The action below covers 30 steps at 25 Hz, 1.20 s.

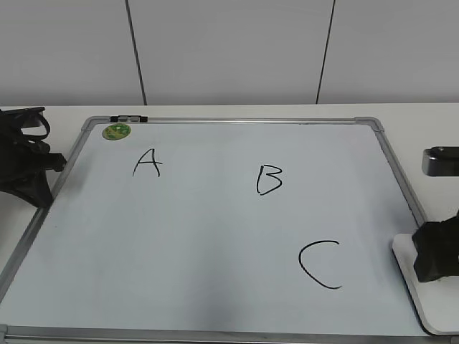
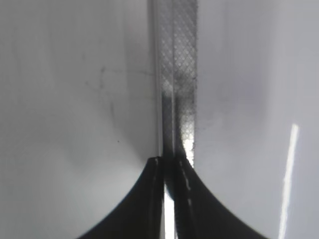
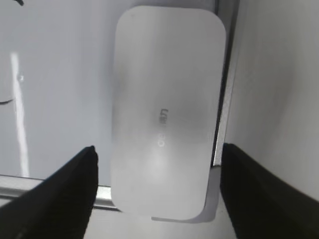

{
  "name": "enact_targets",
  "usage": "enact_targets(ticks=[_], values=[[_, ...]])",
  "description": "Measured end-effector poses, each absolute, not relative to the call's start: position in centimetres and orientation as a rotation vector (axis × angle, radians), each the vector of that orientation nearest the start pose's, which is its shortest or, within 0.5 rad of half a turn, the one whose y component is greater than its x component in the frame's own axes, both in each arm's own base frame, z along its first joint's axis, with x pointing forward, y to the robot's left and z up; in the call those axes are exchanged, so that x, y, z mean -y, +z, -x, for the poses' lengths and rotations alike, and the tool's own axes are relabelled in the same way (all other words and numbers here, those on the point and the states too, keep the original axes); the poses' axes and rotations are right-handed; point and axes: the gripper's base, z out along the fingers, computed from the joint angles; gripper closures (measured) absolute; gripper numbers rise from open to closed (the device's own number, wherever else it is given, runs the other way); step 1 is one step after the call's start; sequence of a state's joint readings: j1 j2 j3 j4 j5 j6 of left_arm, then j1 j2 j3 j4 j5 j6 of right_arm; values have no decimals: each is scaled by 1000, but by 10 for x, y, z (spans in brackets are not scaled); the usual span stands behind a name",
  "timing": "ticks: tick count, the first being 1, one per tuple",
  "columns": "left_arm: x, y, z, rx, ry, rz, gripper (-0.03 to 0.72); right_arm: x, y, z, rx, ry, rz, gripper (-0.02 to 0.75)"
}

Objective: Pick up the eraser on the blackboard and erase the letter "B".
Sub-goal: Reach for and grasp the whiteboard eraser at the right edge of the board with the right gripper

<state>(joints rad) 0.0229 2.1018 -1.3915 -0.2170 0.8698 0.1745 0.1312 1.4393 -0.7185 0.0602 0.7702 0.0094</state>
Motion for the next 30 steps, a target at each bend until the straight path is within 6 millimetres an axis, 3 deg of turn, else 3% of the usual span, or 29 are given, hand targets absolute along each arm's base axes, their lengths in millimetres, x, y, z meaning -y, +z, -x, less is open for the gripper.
enact_targets(ticks=[21,30], values=[[6,129,-401,-3039,-248,-27,678,-36,146,-253,-3026,61,91,150],[6,129,-401,-3039,-248,-27,678,-36,146,-254,-3024,62,87,183]])
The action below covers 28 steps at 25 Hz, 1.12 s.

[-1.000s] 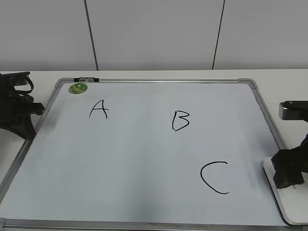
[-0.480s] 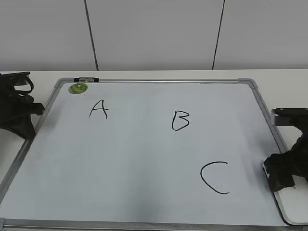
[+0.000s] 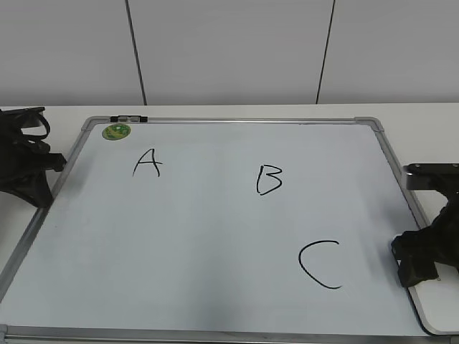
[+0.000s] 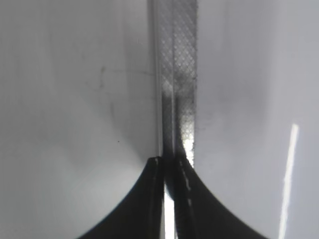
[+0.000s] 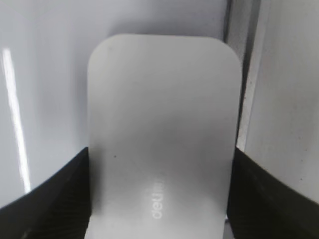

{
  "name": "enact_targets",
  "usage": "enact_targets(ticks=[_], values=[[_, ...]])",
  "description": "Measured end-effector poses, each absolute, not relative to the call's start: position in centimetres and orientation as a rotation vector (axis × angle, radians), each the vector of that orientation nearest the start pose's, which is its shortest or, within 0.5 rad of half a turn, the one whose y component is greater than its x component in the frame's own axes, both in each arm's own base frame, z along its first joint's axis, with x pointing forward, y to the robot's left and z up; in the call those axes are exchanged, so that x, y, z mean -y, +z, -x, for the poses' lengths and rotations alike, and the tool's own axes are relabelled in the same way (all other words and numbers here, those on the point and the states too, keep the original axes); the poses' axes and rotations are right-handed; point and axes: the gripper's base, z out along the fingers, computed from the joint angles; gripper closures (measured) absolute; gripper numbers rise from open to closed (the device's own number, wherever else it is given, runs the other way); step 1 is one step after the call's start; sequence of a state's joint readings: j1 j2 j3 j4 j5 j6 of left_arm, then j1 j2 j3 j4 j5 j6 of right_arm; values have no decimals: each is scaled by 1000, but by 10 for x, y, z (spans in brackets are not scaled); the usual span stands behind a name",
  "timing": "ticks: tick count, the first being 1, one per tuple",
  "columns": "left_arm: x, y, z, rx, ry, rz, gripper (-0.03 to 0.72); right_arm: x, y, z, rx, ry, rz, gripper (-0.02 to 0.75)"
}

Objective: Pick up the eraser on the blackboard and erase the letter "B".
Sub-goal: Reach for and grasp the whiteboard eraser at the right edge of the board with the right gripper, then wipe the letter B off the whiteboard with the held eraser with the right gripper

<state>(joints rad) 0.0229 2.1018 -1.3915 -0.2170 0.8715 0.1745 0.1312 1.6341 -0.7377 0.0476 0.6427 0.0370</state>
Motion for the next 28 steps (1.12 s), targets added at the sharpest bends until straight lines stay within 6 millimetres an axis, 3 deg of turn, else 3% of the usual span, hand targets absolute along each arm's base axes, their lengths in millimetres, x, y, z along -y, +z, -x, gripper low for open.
enact_targets(ticks=[10,19,28], values=[[6,129,-401,-3039,-248,-27,678,-36,154,-253,-2995,62,89,184],[6,129,-401,-3039,-248,-27,678,-36,210,-262,-2885,55,118,184],[6,129,-401,-3039,-248,-27,678,-39,272,-287,-2832,44,218,185]])
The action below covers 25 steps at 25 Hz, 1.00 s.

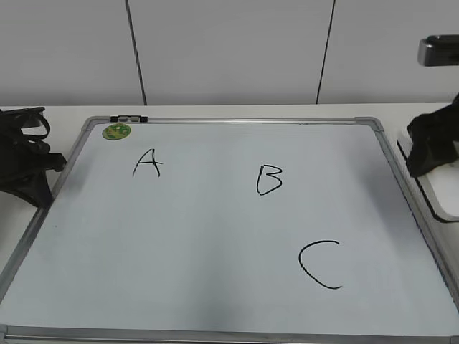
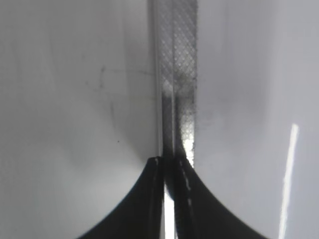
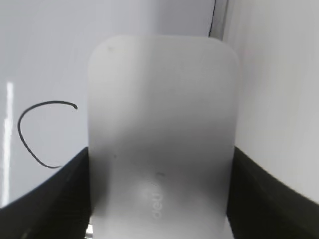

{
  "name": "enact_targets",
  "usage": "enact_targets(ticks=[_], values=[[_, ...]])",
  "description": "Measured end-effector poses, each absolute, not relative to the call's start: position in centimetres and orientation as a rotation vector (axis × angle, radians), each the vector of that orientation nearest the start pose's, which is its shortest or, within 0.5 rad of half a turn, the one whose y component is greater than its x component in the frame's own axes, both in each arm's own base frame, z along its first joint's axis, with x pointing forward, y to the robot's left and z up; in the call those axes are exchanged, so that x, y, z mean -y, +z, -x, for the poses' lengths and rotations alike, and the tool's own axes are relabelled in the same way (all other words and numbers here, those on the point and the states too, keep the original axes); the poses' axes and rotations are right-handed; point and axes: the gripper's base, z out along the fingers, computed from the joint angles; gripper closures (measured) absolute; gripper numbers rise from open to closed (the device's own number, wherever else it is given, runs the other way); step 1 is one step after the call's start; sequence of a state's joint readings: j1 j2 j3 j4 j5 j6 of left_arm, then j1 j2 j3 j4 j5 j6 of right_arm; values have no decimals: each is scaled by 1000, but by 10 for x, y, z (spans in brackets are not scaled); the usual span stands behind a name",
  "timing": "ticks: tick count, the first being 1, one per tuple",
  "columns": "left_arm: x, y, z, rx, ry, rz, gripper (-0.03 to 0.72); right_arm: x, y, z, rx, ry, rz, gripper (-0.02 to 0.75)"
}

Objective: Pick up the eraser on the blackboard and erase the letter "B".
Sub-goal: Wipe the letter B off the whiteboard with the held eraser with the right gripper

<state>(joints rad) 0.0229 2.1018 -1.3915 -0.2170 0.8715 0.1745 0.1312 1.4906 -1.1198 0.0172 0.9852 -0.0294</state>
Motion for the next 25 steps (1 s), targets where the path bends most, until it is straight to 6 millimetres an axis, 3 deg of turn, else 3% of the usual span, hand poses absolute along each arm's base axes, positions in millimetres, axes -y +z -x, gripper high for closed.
enact_targets(ticks=[4,8,18,25], values=[[6,129,-401,-3039,-248,-27,678,-43,284,-302,-2835,64,230,185],[6,129,-401,-3039,-248,-27,678,-56,283,-322,-2864,80,284,185],[6,129,-401,-3039,-248,-27,678,-141,266,-370,-2849,111,579,186],[6,129,-401,-3039,-249,-27,678,-169,252,-401,-2838,125,644,186]])
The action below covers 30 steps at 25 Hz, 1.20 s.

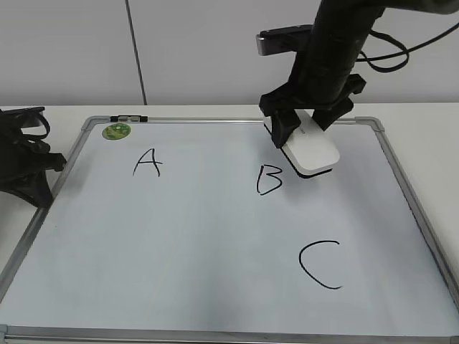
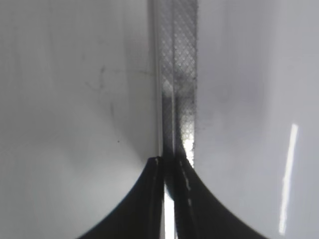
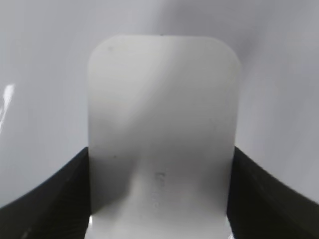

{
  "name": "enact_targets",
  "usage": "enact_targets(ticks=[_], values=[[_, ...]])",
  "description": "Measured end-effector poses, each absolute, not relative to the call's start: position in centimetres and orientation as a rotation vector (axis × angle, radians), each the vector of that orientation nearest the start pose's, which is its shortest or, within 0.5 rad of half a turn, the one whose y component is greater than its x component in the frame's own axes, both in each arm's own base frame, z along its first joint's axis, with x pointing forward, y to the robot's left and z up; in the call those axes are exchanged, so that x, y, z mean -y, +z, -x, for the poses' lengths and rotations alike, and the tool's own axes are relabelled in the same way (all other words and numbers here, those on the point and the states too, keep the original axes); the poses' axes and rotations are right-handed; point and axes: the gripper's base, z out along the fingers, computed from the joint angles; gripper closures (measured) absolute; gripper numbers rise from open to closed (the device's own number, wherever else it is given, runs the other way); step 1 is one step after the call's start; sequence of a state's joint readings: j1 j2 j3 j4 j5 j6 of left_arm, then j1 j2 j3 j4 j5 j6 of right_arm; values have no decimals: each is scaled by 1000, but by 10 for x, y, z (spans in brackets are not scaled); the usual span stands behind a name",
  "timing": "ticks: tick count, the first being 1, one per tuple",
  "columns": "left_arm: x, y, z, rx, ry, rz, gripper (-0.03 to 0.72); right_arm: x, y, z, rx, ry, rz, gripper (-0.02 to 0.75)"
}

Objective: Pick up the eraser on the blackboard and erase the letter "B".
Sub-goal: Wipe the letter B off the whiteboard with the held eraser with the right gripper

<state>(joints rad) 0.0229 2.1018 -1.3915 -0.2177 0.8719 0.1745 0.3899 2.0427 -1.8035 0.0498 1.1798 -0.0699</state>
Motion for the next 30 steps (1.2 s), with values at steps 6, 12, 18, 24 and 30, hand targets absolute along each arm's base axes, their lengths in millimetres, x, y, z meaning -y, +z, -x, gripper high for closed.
enact_targets(ticks=[6,12,18,24,30], values=[[6,129,-401,-3041,-250,-27,678,-178,234,-422,-2838,121,671,186],[6,129,-401,-3041,-250,-27,678,-183,206,-434,-2877,110,698,186],[6,129,-401,-3041,-250,-27,678,-185,178,-439,-2914,98,749,186],[6,129,-401,-3041,-250,-27,678,-187,168,-444,-2881,108,761,186],[6,129,-401,-3041,-250,-27,678,-189,164,-447,-2866,110,758,186]])
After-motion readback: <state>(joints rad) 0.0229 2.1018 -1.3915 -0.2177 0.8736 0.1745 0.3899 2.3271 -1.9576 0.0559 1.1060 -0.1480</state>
